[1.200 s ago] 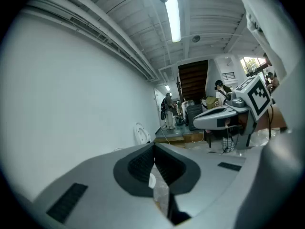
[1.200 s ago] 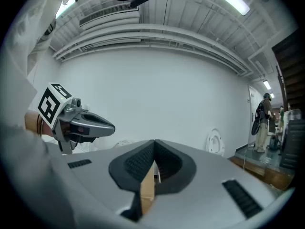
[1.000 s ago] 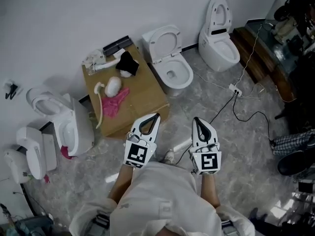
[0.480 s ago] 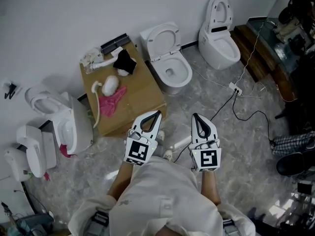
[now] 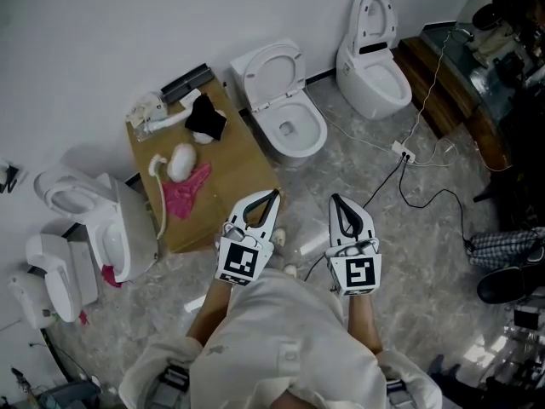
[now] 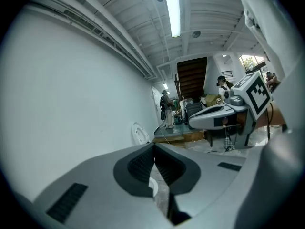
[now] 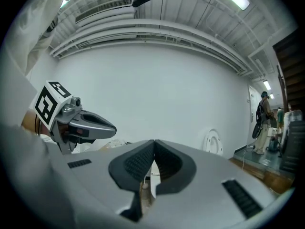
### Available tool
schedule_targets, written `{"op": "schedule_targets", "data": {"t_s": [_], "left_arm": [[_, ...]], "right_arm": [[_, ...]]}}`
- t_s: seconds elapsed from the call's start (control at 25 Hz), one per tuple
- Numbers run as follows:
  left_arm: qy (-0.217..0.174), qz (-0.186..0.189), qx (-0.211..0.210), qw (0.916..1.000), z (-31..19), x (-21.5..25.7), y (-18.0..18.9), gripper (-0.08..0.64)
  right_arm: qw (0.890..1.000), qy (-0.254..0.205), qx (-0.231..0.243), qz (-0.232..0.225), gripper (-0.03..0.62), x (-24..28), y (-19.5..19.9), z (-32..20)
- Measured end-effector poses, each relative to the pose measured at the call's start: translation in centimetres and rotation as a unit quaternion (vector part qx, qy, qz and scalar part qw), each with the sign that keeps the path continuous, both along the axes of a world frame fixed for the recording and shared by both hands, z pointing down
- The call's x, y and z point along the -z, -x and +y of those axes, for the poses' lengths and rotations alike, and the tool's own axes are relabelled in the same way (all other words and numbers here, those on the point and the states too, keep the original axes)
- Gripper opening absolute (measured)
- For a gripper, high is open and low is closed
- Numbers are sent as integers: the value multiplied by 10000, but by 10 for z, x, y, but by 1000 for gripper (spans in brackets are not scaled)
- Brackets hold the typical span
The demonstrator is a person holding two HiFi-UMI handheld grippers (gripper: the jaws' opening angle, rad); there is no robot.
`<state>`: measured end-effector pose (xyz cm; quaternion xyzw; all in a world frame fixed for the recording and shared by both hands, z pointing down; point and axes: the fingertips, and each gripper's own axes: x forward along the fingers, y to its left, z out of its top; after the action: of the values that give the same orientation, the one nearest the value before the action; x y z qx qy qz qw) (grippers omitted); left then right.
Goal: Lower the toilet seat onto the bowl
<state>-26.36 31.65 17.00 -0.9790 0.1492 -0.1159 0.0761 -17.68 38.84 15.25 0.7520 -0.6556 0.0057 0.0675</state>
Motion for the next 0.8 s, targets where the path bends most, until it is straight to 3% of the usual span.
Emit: {"op": "schedule_targets", "data": {"t_s": [0.56,0.8], "left_arm": [[125,82,-359,9992,-122,-5,-53,14],[237,108,-415,9988,-153,-11,-77,14]], "right_arm": [[9989,267,-386,84,6,-10,-50,-114],[9983,274,-513,77,6,-11,-72,-140]]}}
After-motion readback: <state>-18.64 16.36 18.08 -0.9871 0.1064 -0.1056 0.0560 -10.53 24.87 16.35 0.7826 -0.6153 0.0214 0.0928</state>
